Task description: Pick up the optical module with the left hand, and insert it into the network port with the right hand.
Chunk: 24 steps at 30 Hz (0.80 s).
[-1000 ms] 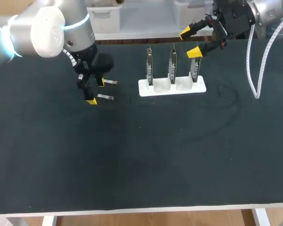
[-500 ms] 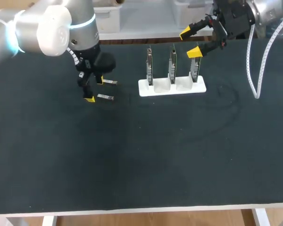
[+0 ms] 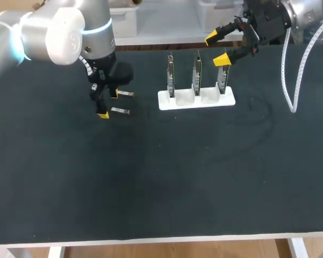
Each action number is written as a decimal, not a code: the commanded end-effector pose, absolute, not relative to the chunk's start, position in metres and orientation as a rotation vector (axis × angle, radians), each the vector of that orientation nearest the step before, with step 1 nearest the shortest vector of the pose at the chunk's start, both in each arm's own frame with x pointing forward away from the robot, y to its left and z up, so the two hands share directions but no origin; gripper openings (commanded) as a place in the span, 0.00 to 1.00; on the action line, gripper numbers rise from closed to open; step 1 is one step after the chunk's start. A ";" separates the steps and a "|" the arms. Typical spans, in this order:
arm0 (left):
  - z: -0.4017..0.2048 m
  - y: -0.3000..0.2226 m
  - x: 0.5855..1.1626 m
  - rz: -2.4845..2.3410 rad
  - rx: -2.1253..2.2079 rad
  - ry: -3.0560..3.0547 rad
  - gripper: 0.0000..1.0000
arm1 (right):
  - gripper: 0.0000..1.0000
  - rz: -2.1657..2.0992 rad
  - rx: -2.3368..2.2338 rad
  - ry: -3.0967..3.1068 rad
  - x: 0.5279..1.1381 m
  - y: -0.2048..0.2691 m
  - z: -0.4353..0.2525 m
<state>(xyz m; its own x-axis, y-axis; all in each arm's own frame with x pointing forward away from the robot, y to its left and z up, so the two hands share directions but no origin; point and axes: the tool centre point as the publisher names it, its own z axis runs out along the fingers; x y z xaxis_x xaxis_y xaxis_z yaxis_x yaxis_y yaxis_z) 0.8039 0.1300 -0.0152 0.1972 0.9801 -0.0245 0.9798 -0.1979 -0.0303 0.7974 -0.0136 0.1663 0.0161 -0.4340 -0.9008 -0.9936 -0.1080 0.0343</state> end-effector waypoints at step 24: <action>-0.020 0.128 0.809 0.070 -2.426 -1.957 1.00 | 1.00 1.056 -1.621 1.485 0.798 -0.014 0.166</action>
<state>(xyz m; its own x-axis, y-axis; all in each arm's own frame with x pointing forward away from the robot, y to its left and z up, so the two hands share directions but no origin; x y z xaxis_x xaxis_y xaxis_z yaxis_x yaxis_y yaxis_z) 0.8037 0.1296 -0.0195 0.2073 0.9780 -0.0238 0.9775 -0.2080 -0.0348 0.7974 -0.0136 0.1663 0.0161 -0.4340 -0.9008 -0.9936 -0.1080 0.0343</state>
